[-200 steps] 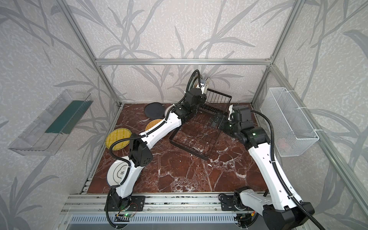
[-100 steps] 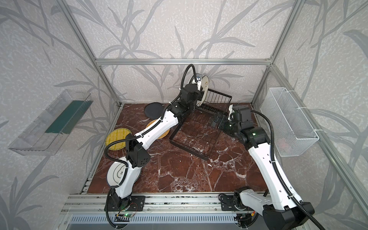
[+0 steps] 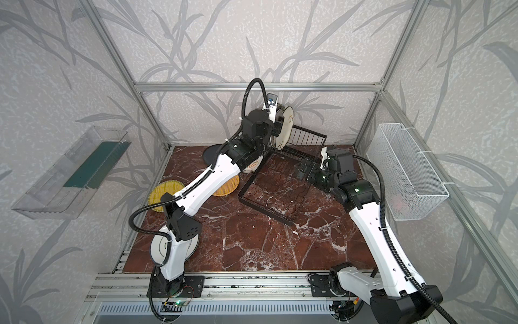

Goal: Load the plates into the dish rack
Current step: 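Open the left gripper and withdraw it from the rack, then grasp the black wire rack frame with both grippers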

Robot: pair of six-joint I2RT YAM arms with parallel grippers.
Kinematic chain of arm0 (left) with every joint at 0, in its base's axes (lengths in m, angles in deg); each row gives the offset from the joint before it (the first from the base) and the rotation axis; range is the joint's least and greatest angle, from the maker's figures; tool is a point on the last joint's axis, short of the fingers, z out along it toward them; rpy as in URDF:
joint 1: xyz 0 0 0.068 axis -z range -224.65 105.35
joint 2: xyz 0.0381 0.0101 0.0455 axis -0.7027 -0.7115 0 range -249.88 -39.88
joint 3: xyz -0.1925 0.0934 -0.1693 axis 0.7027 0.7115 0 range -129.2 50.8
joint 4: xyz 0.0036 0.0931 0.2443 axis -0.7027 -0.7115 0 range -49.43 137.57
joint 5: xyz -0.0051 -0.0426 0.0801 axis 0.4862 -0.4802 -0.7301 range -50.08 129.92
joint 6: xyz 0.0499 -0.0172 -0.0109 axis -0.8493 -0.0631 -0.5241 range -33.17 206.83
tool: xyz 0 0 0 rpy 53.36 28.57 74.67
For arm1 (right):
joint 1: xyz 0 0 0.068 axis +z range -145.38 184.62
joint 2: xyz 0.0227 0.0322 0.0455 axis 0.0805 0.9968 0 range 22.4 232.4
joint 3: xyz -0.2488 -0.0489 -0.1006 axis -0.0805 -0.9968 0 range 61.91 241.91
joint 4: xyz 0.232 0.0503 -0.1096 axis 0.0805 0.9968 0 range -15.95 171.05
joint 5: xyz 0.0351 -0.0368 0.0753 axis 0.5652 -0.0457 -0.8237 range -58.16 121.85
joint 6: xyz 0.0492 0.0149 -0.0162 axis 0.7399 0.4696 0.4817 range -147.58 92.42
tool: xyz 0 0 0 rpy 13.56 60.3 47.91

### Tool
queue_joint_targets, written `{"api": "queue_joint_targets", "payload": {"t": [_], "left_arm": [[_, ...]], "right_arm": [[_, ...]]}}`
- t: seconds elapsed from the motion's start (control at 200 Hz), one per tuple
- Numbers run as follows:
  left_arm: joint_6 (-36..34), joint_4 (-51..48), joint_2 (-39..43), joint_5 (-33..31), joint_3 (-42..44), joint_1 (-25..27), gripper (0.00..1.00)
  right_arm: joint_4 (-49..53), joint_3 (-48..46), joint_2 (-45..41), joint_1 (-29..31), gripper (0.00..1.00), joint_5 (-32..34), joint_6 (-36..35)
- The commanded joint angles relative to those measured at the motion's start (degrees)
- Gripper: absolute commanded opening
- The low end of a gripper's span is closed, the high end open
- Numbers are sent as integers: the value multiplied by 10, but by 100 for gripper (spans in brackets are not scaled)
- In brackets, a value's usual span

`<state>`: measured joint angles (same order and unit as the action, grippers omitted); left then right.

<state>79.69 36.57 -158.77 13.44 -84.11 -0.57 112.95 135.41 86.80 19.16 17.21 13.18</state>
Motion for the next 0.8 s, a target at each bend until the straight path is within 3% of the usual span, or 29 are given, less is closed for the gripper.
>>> {"api": "queue_joint_targets", "payload": {"t": [0.0,0.195,0.385,0.69,0.795], "left_arm": [[26,-50,68,20,-5,0,74],[64,-78,164,40,86,-4,84],[147,-98,281,86,222,-30,90],[278,-137,452,200,449,-146,98],[318,-156,479,282,517,-200,98]], "right_arm": [[-34,-13,-15,-3,99,-17,-21],[-59,-26,-19,-3,99,-25,-35],[-83,-44,-20,-3,99,-44,-38],[-111,-77,-25,-4,99,-55,-61],[-105,-105,-24,-4,99,-39,-65]]}}
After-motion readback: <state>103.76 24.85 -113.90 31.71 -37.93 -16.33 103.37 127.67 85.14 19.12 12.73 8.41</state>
